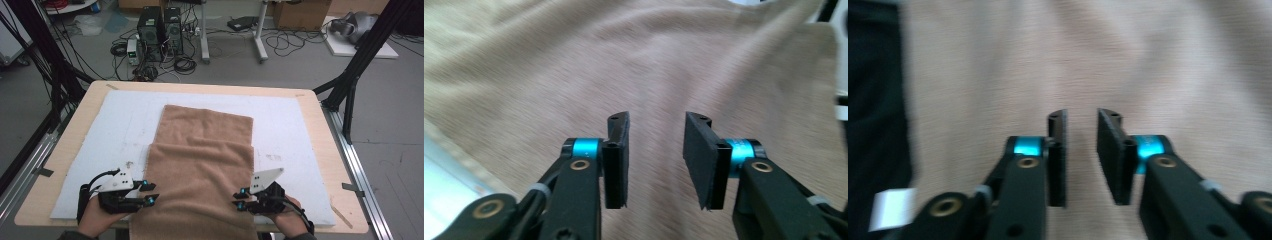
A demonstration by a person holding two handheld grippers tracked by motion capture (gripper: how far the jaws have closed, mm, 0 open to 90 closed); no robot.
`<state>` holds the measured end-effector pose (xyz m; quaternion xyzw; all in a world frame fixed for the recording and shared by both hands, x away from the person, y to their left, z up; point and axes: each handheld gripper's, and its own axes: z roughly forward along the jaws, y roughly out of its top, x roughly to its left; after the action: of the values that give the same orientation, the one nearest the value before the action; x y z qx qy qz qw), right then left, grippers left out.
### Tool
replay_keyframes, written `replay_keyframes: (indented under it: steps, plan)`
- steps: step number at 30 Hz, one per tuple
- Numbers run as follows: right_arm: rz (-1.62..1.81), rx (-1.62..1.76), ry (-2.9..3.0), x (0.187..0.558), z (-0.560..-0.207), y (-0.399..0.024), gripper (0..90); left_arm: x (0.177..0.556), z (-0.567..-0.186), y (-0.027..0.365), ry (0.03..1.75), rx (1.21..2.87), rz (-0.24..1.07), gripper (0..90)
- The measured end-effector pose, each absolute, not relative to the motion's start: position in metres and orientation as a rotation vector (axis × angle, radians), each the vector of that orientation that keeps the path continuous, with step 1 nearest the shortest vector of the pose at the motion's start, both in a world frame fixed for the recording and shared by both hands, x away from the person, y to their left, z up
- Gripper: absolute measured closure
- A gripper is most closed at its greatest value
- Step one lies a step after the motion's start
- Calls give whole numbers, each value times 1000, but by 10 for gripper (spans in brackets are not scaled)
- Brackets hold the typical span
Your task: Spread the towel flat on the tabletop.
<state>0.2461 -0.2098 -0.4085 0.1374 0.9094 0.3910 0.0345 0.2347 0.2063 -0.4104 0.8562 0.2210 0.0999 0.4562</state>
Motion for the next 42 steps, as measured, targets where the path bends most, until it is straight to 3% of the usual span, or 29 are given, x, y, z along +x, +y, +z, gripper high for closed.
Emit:
replay_keyframes:
  steps: [5, 8, 10, 13, 15, 22, 28, 32, 35, 37, 42]
  plan:
    - [1135, 525, 2761, 278, -420, -210, 640, 260, -425, 205, 624, 2126, 258, 610]
    - [1105, 574, 2777, 290, -431, -208, 637, 269, -438, 203, 672, 2189, 222, 611]
    - [1104, 582, 2794, 294, -438, -206, 677, 268, -444, 202, 654, 2202, 234, 668]
    - [1161, 602, 2819, 296, -440, -210, 836, 266, -445, 204, 651, 2183, 203, 842]
    - [1150, 568, 2826, 294, -439, -209, 864, 263, -444, 204, 647, 2187, 212, 859]
    - [1155, 496, 2843, 273, -431, -209, 867, 241, -435, 209, 585, 2177, 188, 864]
    - [1174, 477, 2829, 259, -419, -213, 743, 240, -430, 209, 581, 2178, 200, 690]
    - [1132, 509, 2839, 260, -426, -211, 667, 245, -444, 203, 594, 2216, 175, 713]
    - [1113, 522, 2869, 263, -437, -208, 724, 244, -445, 205, 603, 2199, 158, 835]
    - [1134, 520, 2863, 264, -438, -209, 835, 242, -445, 205, 602, 2200, 167, 851]
    - [1101, 471, 2897, 262, -435, -211, 869, 233, -443, 201, 563, 2219, 148, 859]
